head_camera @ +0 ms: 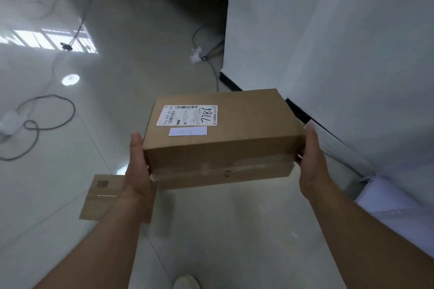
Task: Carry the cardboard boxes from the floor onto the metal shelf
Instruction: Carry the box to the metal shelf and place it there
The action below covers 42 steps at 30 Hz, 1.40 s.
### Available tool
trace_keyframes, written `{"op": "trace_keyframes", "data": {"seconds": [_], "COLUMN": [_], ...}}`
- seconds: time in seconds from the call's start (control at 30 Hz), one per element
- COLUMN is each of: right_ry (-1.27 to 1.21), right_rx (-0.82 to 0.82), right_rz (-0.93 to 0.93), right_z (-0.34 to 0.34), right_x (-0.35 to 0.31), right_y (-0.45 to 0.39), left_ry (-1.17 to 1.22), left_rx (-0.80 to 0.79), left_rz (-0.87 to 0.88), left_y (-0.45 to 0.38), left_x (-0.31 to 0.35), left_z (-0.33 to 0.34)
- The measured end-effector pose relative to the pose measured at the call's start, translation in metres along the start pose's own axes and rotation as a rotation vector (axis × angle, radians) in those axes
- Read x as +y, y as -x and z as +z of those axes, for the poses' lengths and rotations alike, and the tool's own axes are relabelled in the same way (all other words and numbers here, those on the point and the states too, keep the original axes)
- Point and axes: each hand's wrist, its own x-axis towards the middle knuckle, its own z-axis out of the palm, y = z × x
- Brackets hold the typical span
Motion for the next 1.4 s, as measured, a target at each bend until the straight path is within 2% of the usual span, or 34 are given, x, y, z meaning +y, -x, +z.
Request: {"op": "trace_keyframes", "data": {"seconds": [0.17, 0.27, 0.6, 1.0, 1.17, 1.27, 1.4], "right_ry": [-0.069, -0.026, 0.032, -0.039, -0.074, -0.092, -0.126], "right_rx": [-0.013, -0.027, 0.037, 0.124, 0.186, 0.205, 0.273], "right_rz": [-0.116, -0.186, -0.308, -0.451, -0.478, -0.476, -0.531], "right_z": [-0.034, -0.057, -0.135, -0.192, -0.226, -0.243, -0.278], "right_x": [-0.069, -0.109, -0.205, -0.270, -0.291, -0.305, -0.315], "right_y": [0.059, 0.100, 0.225, 0.367, 0.418, 0.440, 0.477], "left_ry": [0.053, 0.046, 0.036, -0.012, -0.087, -0.099, -0.097], "left_rx": [-0.052, -0.076, -0.205, -0.378, -0.482, -0.509, -0.627], "left_rz": [0.148, 0.230, 0.347, 0.460, 0.576, 0.586, 0.603], "left_y": [0.069, 0.115, 0.257, 0.376, 0.427, 0.446, 0.476], "left_x": [0.069, 0.106, 0.211, 0.292, 0.320, 0.330, 0.341], "left_z": [0.006, 0.009, 0.008, -0.017, -0.008, 0.001, 0.019]}}
